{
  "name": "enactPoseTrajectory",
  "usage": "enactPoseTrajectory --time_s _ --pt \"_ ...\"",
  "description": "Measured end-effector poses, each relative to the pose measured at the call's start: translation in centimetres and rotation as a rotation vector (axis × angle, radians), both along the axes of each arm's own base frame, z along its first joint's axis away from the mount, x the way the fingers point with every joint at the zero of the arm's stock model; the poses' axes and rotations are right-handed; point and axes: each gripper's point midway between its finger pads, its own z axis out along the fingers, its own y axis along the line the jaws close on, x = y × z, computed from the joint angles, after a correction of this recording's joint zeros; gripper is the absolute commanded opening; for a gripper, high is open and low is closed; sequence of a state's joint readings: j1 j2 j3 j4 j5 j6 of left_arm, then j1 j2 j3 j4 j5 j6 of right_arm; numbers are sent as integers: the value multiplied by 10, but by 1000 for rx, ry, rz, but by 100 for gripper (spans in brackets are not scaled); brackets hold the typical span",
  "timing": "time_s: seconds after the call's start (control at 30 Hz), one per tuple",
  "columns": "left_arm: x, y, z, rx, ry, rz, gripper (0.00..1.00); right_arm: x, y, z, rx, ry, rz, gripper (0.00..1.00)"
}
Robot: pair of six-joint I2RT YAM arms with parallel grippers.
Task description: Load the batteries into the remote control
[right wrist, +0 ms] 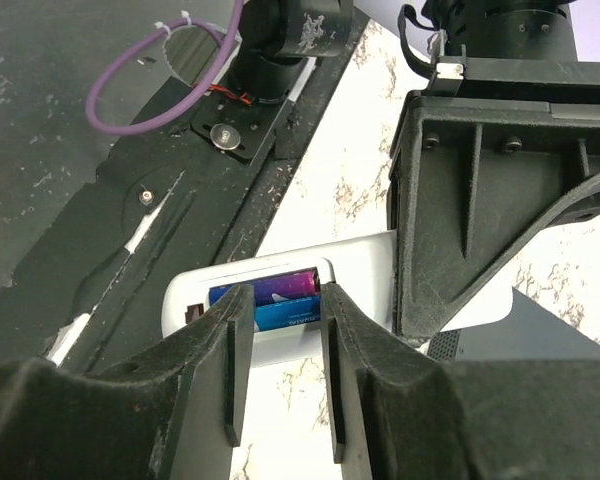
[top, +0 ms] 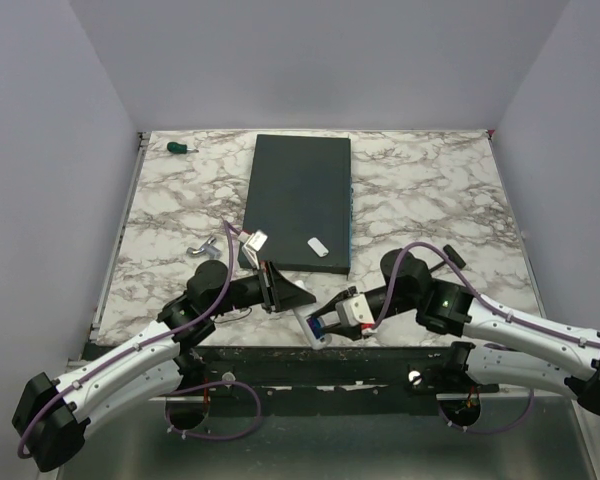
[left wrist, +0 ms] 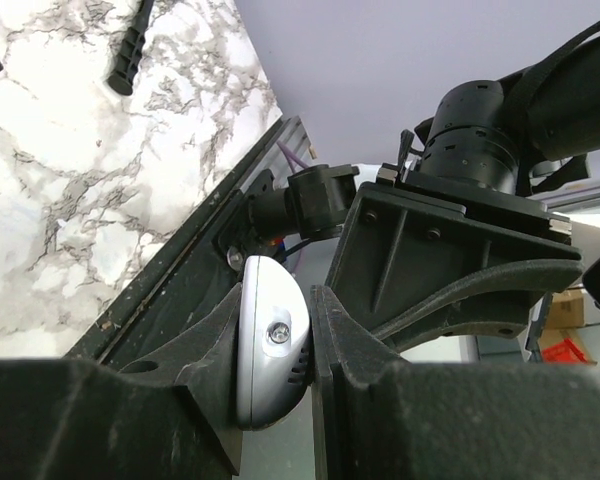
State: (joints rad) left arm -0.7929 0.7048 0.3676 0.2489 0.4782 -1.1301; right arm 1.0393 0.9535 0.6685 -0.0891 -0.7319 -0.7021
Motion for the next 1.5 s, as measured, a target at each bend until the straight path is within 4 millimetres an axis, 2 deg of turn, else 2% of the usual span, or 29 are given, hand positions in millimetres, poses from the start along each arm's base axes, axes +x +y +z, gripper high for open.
enactPoseTrajectory --time_s 0.3,0.5,0.8,0.93,1.23,1.37,1.5 --pt "1 -2 13 -50 -18 4 0 -2 -6 12 75 -14 -25 46" --pt "1 -2 16 -62 -19 4 0 0 -6 14 114 -9 -55 49" --pt "3 -2 18 -73 -25 10 0 0 -8 18 167 43 -90 60" --pt "4 -3 19 -78 -25 12 0 -2 -9 21 189 74 -104 61" --pt "4 -3 23 -92 -32 11 0 1 -19 42 286 108 -177 63" --pt "4 -3 23 -91 -34 11 0 10 -25 46 322 194 -273 63" --pt "5 -2 18 -69 -42 20 0 23 -27 47 308 431 -428 63"
